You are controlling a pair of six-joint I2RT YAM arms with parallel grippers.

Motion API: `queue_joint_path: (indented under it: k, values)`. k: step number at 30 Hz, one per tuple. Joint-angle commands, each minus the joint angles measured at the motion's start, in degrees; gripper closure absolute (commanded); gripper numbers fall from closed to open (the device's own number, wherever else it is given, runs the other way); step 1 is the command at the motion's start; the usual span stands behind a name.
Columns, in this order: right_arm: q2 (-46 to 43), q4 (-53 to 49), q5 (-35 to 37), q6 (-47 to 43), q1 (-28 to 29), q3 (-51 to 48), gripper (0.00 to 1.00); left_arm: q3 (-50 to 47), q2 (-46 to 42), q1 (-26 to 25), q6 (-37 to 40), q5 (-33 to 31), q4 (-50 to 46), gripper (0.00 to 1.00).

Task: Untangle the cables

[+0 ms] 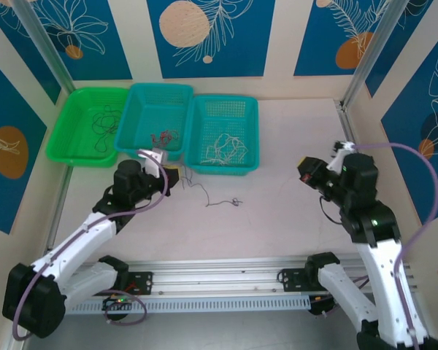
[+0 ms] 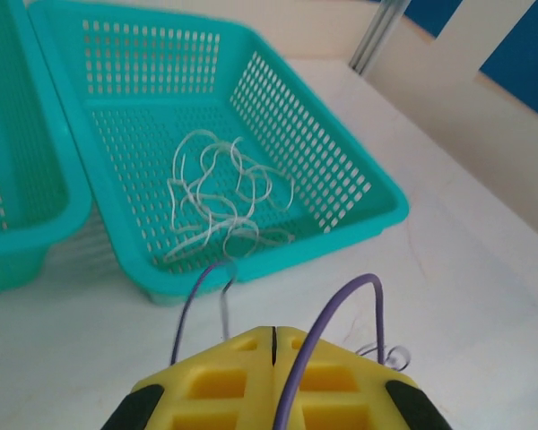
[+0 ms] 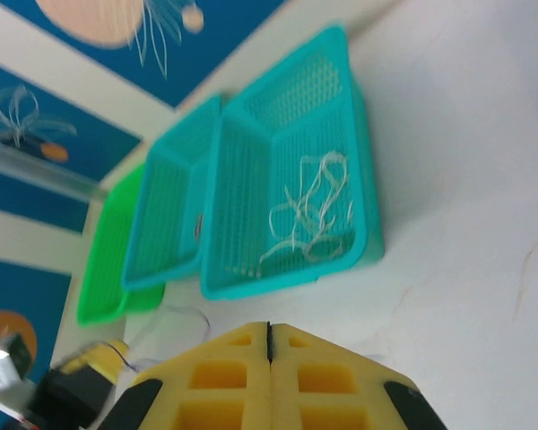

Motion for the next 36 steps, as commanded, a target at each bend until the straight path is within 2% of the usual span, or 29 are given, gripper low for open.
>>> queue_joint_path:
  k: [1,5,9,13,19,27,31,36]
  values:
    - [-0.21,5.64,-6.41,0.57,1.82,-1.77,0.91,5.80,-2.64,1.06,1.25,0.41,-3.16,1.00]
    - [0.29,6.77,-5.70,0.60,3.11,-2.92,0.77,12.51,-3.06,3.47,1.41,0.75,-5.82,1.00]
    - [0.75,10.62,-11.95,-0.43,4.80,-4.81,0.69,22.47,-0.54,6.65,4.28,0.44,-10.24,1.00]
    - [1.82,15.20,-16.50,-2.60,9.90,-5.77,0.61,31.70,3.95,11.18,7.53,-1.56,-12.73,1.00]
    - [4.45,15.04,-12.37,-5.42,17.63,-3.62,0.52,44.00,12.45,20.98,6.78,-0.18,-11.38,1.00]
    - [5.37,14.45,-9.60,-4.66,20.26,-3.04,0.41,61.80,25.37,34.16,4.15,0.52,-12.54,1.00]
    - [4.75,12.90,-8.08,-4.58,20.37,-2.65,0.39,69.40,31.63,37.37,7.79,-1.84,-17.67,1.00]
    - [4.18,12.33,-6.58,-4.32,20.49,-2.33,0.39,70.76,37.37,40.47,8.08,-1.95,-20.22,1.00]
